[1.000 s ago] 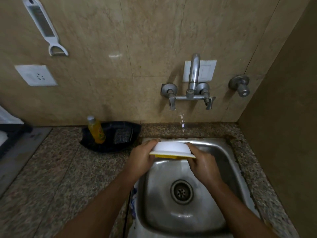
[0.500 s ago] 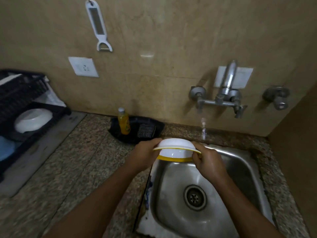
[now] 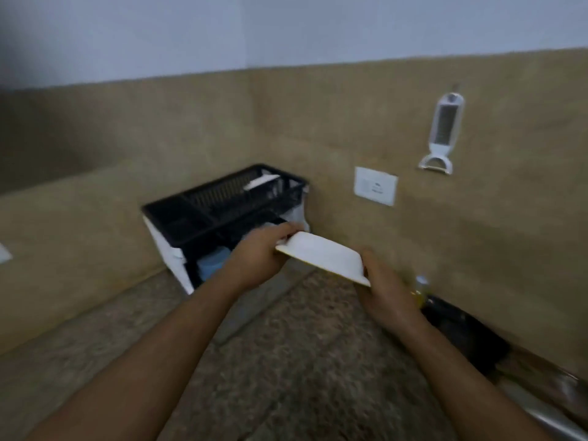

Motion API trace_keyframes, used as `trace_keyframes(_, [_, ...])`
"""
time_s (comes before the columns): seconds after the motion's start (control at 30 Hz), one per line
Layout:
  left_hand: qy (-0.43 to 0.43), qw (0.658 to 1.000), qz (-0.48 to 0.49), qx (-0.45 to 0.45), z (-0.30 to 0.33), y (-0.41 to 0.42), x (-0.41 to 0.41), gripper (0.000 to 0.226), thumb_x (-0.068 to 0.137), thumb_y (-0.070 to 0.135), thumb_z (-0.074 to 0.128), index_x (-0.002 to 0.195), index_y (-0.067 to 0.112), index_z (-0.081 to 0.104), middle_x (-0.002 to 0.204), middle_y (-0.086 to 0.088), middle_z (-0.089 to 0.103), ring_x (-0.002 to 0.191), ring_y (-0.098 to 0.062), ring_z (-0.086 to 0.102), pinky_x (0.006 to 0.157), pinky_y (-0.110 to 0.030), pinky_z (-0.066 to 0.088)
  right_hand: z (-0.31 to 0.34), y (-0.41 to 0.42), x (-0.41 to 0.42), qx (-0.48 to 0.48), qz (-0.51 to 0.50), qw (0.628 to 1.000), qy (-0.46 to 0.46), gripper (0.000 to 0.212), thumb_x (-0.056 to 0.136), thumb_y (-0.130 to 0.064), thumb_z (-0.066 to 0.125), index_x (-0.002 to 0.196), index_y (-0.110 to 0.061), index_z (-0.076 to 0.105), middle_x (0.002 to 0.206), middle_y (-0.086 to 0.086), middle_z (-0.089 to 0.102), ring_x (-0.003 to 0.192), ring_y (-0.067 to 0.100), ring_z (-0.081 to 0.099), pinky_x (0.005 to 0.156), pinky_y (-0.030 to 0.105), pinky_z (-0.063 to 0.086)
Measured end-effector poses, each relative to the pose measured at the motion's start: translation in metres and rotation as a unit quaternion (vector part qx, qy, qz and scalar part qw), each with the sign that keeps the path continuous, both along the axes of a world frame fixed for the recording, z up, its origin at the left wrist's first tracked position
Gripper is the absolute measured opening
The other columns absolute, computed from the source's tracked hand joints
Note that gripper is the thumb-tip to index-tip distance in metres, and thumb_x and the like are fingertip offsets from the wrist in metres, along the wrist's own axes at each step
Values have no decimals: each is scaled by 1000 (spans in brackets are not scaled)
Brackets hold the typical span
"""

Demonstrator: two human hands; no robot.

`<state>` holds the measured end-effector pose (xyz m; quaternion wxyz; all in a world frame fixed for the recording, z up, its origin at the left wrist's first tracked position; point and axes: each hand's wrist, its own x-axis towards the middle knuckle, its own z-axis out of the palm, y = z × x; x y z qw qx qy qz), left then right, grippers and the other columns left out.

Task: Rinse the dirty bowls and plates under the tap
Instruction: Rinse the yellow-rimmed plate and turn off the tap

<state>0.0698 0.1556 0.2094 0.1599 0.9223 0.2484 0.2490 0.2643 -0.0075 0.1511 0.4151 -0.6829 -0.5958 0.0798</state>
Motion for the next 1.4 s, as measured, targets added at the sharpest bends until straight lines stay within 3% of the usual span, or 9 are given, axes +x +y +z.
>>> trace_keyframes(0.13, [46,993,106,31,13,108,-68,63,90,47,59,146,25,41,147,0,48,134,-19,44,109,-44,40,29,114,-27,43,-10,998,-34,46,90,-32,47,135,-23,45,127,1,54,108,13,52,87,27,42])
trace_keyframes(0.23, [122,963,239,34,2,172,-100,80,88,67,48,152,24,29,159,-6,29,146,-26,26,116,-48,30,38,195,-40,83,-23,993,-85,46,91,-15,54,136,-7,48,129,13,54,113,22,51,96,34,43])
trace_keyframes(0.33, [189,941,280,6,-11,213,-107,93,83,80,36,155,25,17,164,-4,12,151,-28,8,118,-56,14,44,270,-49,73,-13,987,-141,53,86,2,57,138,-6,45,131,16,52,112,31,53,87,41,48])
trace_keyframes(0.47, [219,926,304,-48,-29,251,-116,102,77,87,32,156,26,8,165,-4,3,151,-28,-2,119,-60,4,51,342,-62,20,-33,975,-217,59,82,2,55,139,-8,42,132,15,46,97,37,56,66,43,49])
trace_keyframes(0.67, [190,927,301,-122,-56,268,-129,103,79,84,35,157,23,5,165,-4,-3,150,-27,-11,120,-49,7,49,429,-77,-34,-37,948,-314,57,83,-8,59,136,-10,40,125,17,45,77,40,57,53,36,36])
trace_keyframes(0.77, [180,930,300,-110,-65,272,-130,101,79,85,33,156,25,6,165,-1,-3,150,-25,-13,121,-52,8,44,458,-84,-47,-33,934,-352,52,85,-7,56,135,-8,39,120,19,45,69,37,54,51,34,31])
trace_keyframes(0.97, [187,929,310,-79,-70,273,-129,96,81,83,28,156,27,8,165,2,-2,150,-23,-13,119,-59,2,32,497,-86,-88,-5,914,-395,44,84,-7,55,125,-8,39,119,21,42,67,38,59,51,38,38])
trace_keyframes(1.2, [185,929,310,-75,-71,272,-129,91,84,78,31,156,26,8,165,2,-3,150,-23,-14,119,-58,-1,20,508,-81,-115,34,903,-411,44,83,-10,59,123,-9,42,113,17,45,78,36,59,57,36,36])
trace_keyframes(1.4, [183,931,307,-75,-71,274,-128,91,84,77,33,156,26,10,165,2,-1,151,-24,-13,119,-58,1,16,507,-62,-162,81,898,-401,72,78,-17,65,141,-11,32,125,16,41,94,36,59,66,39,44])
